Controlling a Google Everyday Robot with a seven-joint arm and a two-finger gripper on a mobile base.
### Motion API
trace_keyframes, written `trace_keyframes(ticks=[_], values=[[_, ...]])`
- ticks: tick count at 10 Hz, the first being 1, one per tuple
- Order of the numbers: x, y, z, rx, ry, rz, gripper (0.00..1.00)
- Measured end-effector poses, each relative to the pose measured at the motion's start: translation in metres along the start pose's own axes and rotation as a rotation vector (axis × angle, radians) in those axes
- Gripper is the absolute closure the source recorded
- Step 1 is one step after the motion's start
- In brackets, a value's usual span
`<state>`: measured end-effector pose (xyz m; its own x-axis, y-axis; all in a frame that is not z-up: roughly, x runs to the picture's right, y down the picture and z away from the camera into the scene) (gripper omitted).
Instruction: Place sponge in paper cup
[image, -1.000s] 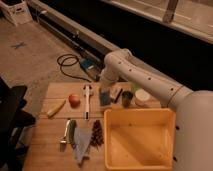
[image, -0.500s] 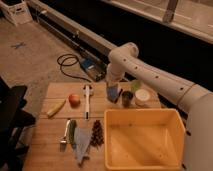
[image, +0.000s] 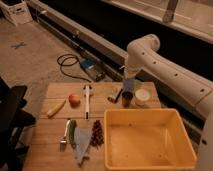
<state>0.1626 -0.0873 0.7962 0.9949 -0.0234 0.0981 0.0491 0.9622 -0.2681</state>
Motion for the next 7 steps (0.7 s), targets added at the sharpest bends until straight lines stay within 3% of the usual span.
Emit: trace_keyframes(ticks=[4,7], values=[[0.072,0.006,-0.013,0.031,0.061,0.160,1.00],[0.097,0.030,-0.020,0.030,0.088,0.271,1.00]])
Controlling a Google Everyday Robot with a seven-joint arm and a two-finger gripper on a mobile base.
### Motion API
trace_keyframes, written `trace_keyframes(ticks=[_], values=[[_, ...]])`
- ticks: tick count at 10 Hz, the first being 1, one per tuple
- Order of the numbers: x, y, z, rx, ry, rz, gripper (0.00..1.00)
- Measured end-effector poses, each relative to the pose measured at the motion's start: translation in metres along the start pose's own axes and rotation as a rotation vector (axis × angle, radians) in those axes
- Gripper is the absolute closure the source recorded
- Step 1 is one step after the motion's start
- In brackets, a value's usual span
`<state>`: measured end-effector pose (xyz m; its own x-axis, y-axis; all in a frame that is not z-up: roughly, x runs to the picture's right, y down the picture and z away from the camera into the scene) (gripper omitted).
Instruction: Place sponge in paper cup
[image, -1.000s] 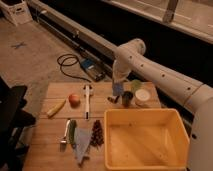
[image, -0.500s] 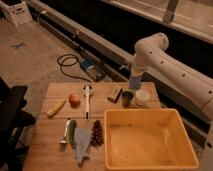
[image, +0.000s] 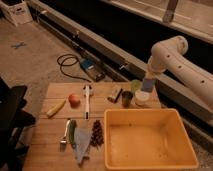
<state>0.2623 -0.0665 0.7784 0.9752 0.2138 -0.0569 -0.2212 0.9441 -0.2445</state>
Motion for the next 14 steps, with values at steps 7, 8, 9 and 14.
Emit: trace_keyframes(ticks=[7,8,9,14], values=[[-0.001,0.009,0.030,-0.020,-0.023,0.031,1.00],[-0.001,0.008,0.032,-0.020,-0.026,0.030,1.00],[-0.002,0.006,0.036,-0.020,-0.030,0.027,1.00],[-0.017,0.009,0.048,-0.031,-0.058,0.007,1.00]])
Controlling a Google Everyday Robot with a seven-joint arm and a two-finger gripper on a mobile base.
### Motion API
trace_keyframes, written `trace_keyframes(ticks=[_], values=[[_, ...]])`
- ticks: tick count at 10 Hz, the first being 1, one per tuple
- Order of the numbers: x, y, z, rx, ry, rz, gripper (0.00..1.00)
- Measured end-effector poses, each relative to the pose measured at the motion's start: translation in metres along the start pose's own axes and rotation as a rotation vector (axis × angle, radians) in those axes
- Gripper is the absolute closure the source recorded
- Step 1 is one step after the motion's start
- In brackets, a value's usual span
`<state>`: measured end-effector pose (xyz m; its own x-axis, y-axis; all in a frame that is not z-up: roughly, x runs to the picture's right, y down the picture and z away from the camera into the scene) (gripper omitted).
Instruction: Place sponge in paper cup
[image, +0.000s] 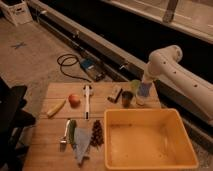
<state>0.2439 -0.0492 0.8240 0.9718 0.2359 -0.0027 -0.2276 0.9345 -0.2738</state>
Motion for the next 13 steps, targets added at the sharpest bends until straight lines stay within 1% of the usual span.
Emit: trace_keyframes(ticks=[3,5,6,7,8,10,12,13], values=[[-0.012,0.006,0.007,-0.007,-0.021,-0.014,1.00],[-0.008,0.016,0.019,-0.031,-0.029,-0.002,0.99],[-0.008,0.021,0.025,-0.046,-0.032,0.007,0.95],[-0.007,0.026,0.030,-0.061,-0.032,0.018,0.86],[-0.006,0.027,0.031,-0.070,-0.033,0.031,0.73],[-0.003,0.031,0.031,-0.082,-0.023,0.043,0.53],[-0.001,0.032,0.026,-0.084,-0.014,0.045,0.40],[-0.001,0.032,0.025,-0.081,-0.014,0.042,0.39]])
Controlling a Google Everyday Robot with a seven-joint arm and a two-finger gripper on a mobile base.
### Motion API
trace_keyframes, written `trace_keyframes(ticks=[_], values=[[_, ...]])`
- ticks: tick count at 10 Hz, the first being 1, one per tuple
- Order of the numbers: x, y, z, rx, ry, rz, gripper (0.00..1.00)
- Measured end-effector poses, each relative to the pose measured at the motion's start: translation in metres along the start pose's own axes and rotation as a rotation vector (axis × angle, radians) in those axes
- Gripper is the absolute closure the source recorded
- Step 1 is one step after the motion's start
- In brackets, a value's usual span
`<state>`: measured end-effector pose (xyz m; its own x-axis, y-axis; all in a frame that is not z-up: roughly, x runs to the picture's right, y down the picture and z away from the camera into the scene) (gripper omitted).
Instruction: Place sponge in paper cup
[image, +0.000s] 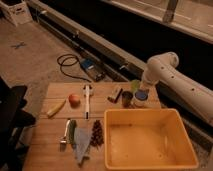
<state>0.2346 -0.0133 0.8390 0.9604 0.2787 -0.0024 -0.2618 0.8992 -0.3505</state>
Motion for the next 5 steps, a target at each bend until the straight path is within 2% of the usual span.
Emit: trace_keyframes(ticks=[5], values=[[-0.0044,-0.0006,-0.0029,0.002,-0.005,-0.017,0.39]])
